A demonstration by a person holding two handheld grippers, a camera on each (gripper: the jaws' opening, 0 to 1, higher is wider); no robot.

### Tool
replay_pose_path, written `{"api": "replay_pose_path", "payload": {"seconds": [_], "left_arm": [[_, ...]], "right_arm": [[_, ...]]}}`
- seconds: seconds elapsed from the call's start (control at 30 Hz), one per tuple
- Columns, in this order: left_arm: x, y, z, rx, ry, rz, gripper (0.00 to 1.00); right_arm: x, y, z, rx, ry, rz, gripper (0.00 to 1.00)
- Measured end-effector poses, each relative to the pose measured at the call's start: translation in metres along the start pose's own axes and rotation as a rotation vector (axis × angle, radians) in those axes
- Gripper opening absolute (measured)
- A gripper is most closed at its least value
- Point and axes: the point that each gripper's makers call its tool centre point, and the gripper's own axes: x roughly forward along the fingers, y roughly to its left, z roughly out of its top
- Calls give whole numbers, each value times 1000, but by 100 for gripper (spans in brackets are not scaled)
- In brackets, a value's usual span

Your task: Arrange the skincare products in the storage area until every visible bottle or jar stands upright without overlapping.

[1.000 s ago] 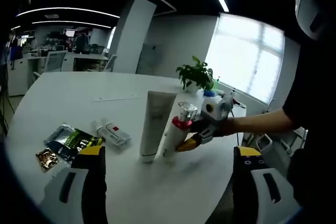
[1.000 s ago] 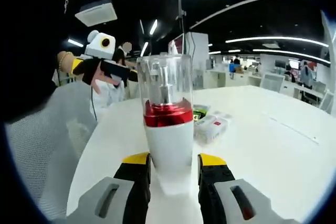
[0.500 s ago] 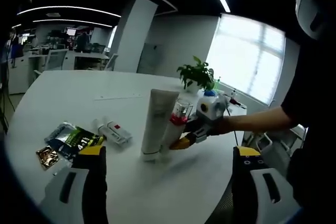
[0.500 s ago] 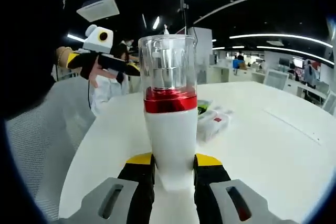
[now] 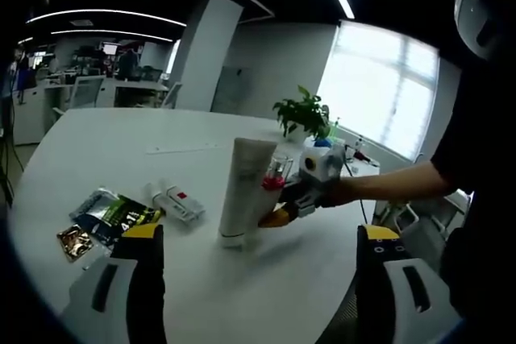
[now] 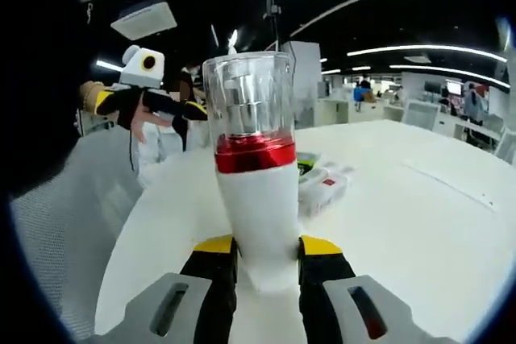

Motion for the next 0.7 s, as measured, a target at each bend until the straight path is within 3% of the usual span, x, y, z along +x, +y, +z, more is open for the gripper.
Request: {"api": "replay_pose_path", "payload": {"seconds": [0.1,0.2,0.27,0.37,0.5,0.63,0.7], "left_arm": [[-2,-2,0,8,6,-2,92],[-6,-2,2,11,7,4,91],[-7,-1,2,10,9,10,90],[-11,-1,-2,6,42,25,89],[-19,-1,-7,25,70,38,87],[-31,-5,-7,20,67,51,88],[-33,-5,-11,21,77,60,90]], "right_arm": [[-10,0,11,48,-57,-39,27],[-18,0,7,91,-41,-69,33],[-26,-4,-7,128,12,-111,33],[-32,2,-9,139,18,-133,39],[-41,17,-1,177,2,-173,54],[-49,24,1,181,-5,-206,62],[-54,34,7,183,-11,-224,73]]}}
